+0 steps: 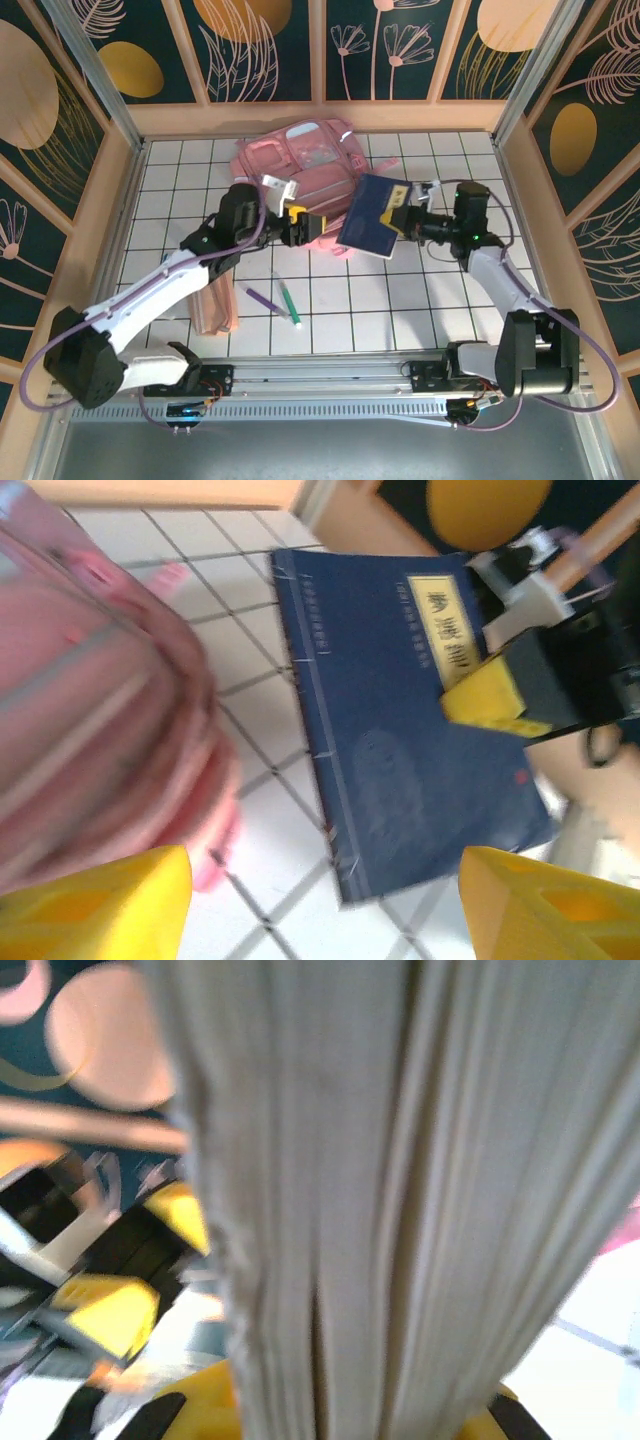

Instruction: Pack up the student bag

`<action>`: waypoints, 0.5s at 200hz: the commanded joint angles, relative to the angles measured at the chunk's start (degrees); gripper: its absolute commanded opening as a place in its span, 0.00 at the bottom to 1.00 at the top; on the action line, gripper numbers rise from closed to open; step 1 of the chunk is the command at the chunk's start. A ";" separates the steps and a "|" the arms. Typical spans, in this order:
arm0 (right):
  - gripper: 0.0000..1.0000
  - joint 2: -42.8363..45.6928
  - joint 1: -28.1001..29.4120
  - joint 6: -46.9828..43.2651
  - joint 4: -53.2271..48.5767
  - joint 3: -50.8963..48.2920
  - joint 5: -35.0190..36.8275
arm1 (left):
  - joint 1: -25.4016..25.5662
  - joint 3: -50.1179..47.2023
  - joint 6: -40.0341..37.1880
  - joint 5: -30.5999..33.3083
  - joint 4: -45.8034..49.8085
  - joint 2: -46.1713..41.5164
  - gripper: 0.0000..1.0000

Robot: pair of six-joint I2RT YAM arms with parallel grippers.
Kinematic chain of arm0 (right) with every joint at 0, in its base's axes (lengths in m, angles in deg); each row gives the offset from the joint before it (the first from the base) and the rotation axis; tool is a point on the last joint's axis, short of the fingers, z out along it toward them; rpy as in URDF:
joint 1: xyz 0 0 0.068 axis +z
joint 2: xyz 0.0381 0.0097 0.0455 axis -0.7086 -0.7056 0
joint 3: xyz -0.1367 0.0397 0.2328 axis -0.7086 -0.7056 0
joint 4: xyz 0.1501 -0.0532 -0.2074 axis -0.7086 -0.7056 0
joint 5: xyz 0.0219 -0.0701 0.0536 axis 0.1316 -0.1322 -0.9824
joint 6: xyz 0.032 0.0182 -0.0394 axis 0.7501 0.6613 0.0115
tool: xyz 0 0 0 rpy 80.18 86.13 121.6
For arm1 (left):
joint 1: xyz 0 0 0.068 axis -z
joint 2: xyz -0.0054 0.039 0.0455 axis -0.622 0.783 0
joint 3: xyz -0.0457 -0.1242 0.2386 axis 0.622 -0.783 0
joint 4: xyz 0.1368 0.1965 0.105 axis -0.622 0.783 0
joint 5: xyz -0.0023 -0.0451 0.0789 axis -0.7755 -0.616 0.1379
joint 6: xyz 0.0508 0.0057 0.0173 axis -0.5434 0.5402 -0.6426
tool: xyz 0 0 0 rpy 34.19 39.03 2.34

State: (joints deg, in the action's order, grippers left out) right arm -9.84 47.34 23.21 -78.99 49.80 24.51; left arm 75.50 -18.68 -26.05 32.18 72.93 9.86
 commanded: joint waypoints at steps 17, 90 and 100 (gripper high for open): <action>0.00 0.55 -4.26 -5.34 -9.84 1.09 10.85 | -0.21 12.30 -31.96 13.10 13.42 15.57 0.63; 0.00 2.39 -9.52 -9.24 -15.71 2.53 16.62 | -0.03 19.65 -44.12 21.82 13.71 31.85 0.43; 0.00 2.72 -9.52 -9.45 -15.74 2.28 17.04 | 0.01 19.12 -44.60 20.89 13.30 32.34 0.43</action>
State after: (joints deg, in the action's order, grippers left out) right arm -10.03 38.27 17.13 -92.60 50.30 39.33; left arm 75.52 -0.12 -65.48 49.93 85.61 41.05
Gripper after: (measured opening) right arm 0.119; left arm 0.436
